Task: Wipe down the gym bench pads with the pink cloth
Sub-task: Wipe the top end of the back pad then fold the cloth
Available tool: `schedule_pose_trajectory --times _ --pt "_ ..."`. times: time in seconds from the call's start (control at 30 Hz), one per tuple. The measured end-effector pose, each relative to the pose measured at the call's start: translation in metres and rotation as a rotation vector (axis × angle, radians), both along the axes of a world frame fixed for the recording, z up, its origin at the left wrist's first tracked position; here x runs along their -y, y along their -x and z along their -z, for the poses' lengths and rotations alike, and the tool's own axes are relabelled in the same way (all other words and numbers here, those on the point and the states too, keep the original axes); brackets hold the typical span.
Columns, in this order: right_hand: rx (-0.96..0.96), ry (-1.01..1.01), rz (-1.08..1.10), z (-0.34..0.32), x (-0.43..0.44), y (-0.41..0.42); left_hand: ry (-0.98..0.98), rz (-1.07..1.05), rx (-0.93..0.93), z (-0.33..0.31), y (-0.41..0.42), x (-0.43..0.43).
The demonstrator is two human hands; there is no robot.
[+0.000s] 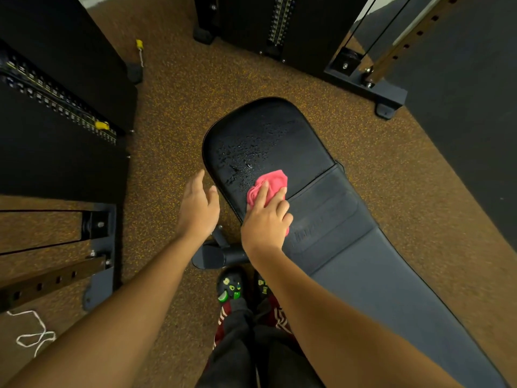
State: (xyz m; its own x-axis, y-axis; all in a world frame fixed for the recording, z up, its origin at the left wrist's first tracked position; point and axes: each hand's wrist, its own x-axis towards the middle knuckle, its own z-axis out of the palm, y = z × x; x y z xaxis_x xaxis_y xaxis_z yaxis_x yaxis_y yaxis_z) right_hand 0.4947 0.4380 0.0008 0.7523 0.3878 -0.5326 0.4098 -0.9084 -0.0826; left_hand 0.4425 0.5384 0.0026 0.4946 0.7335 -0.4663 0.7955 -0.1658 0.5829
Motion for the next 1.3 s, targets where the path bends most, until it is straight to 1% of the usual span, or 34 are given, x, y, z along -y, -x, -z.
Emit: schedule_pose_trajectory --times 0.07,0.1,0.17,0.23,0.3,0.33,0.37,0.47,0.5,0.53,0.57,0.6,0.67,0.7,0.73,0.77,0.8,0.83,0.87,0.9,1.0,1.03,1.17,1.23,1.3 --pt "-0.023 -0.033 -0.028 -0.003 0.003 -0.003 -0.045 -0.052 0.057 0.000 0.000 0.003" --pt "-0.043 -0.081 -0.019 -0.005 0.006 -0.005 -0.077 -0.072 0.096 -0.001 -0.001 0.005" --pt "-0.085 -0.251 0.069 -0.012 0.012 -0.009 -0.113 -0.084 0.182 -0.005 -0.005 0.011" --pt "-0.148 -0.473 0.248 -0.016 0.014 -0.015 -0.090 -0.065 0.261 -0.010 -0.013 0.019" --pt "-0.312 -0.719 0.513 -0.022 0.007 -0.021 -0.035 -0.001 0.293 -0.015 -0.022 0.030" --pt "-0.404 -0.805 0.629 -0.026 0.004 -0.023 -0.002 0.032 0.313 -0.016 -0.026 0.035" --pt "-0.515 -0.864 0.725 -0.031 0.000 -0.027 0.055 0.043 0.350 -0.017 -0.030 0.039" --pt "-0.857 -1.019 0.931 -0.035 0.000 -0.043 0.285 -0.031 0.483 -0.019 -0.041 0.045" --pt "-0.899 -1.039 0.953 -0.033 0.002 -0.048 0.322 -0.040 0.502 -0.020 -0.044 0.044" --pt "-0.904 -1.019 0.932 -0.033 0.003 -0.052 0.352 -0.038 0.514 -0.020 -0.046 0.043" --pt "-0.877 -0.958 0.909 -0.035 0.004 -0.055 0.367 -0.022 0.514 -0.019 -0.049 0.041" --pt "-0.865 -0.895 0.868 -0.033 0.005 -0.058 0.343 0.004 0.489 -0.019 -0.051 0.040" --pt "-0.805 -0.758 0.806 -0.030 0.012 -0.070 0.152 0.088 0.393 -0.019 -0.052 0.041" --pt "-0.714 -0.714 0.742 -0.034 0.017 -0.078 0.034 0.147 0.351 -0.017 -0.050 0.043" --pt "-0.592 -0.696 0.630 -0.035 0.023 -0.086 -0.054 0.225 0.323 -0.015 -0.046 0.045" --pt "-0.464 -0.657 0.535 -0.034 0.030 -0.096 -0.120 0.341 0.281 -0.010 -0.041 0.047" --pt "-0.351 -0.606 0.486 -0.031 0.038 -0.105 -0.189 0.486 0.210 -0.004 -0.035 0.049" --pt "-0.278 -0.558 0.479 -0.025 0.045 -0.112 -0.278 0.625 0.138 0.002 -0.028 0.051" --pt "-0.224 -0.515 0.483 -0.019 0.050 -0.118 -0.356 0.718 0.098 0.009 -0.023 0.050" --pt "-0.190 -0.476 0.477 -0.011 0.053 -0.120 -0.403 0.757 0.082 0.012 -0.020 0.048" --pt "-0.115 -0.350 0.414 0.003 0.062 -0.128 -0.464 0.795 0.043 0.016 -0.025 0.035" --pt "-0.098 -0.318 0.390 0.006 0.065 -0.131 -0.468 0.773 0.022 0.016 -0.028 0.027" --pt "-0.105 -0.253 0.317 0.016 0.072 -0.136 -0.450 0.561 -0.092 0.014 -0.042 -0.012" --pt "-0.088 -0.243 0.288 0.017 0.073 -0.134 -0.414 0.508 -0.084 0.012 -0.046 -0.011" --pt "-0.050 -0.237 0.282 0.019 0.072 -0.129 -0.372 0.509 -0.037 0.009 -0.043 0.002"
